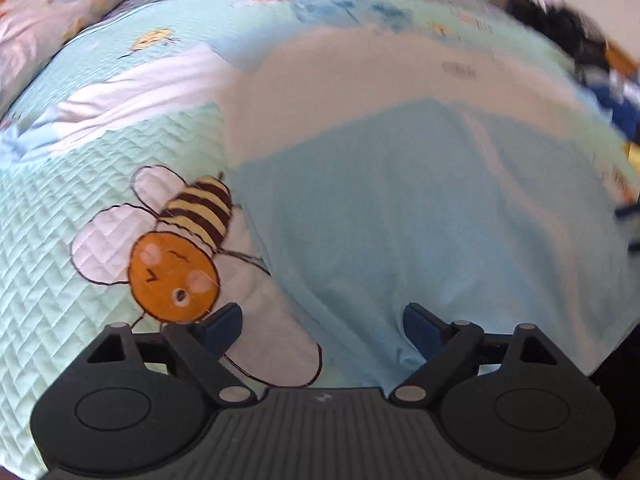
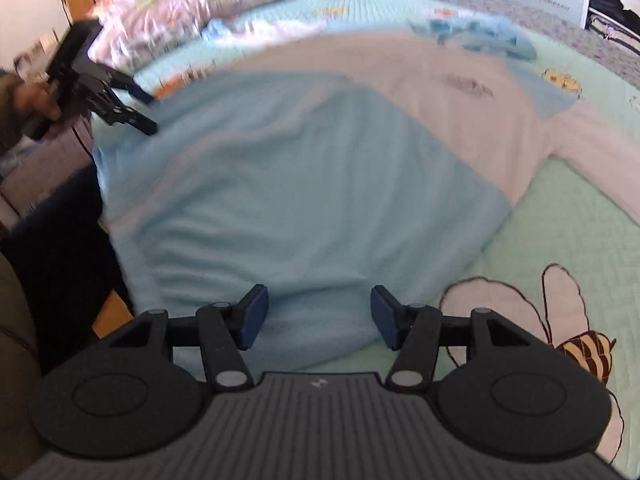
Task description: Fold clothes
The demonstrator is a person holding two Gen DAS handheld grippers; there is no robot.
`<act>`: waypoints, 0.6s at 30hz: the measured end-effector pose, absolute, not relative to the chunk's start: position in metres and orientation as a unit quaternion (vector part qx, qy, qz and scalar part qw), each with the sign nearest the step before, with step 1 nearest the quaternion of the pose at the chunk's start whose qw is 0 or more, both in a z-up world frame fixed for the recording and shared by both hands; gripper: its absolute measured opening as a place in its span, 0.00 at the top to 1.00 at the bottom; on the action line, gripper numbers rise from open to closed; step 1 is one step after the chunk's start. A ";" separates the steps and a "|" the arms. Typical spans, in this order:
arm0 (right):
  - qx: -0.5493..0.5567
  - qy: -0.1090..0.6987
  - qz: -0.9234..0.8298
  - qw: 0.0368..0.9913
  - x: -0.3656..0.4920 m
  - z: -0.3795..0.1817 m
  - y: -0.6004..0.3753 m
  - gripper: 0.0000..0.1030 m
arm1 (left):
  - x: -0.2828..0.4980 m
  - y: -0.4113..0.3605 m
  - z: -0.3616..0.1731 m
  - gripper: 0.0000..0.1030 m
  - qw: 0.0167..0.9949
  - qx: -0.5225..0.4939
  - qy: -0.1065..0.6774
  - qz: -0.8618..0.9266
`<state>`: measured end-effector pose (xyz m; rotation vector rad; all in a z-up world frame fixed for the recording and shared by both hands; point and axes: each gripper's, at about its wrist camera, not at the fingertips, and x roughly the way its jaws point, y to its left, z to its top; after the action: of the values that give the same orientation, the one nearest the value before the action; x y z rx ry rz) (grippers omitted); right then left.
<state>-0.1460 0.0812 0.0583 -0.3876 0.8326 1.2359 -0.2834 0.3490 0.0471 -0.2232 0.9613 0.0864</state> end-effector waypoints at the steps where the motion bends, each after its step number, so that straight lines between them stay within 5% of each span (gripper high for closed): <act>1: -0.163 0.367 0.570 0.717 -0.149 0.063 0.083 0.41 | -0.283 0.349 0.052 0.13 0.883 -0.113 0.453 0.041; 9: -0.242 0.385 0.550 0.700 -0.165 0.036 0.104 0.32 | -0.276 0.339 0.025 0.05 0.848 -0.029 0.520 0.093; 18: -0.177 0.364 0.572 0.713 -0.166 0.064 0.081 0.31 | -0.298 0.343 0.068 0.08 0.878 -0.093 0.464 0.072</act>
<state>-0.1657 0.0812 0.0644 -0.3921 0.8077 1.2682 -0.2980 0.3434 0.0684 -0.1942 0.9682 0.1493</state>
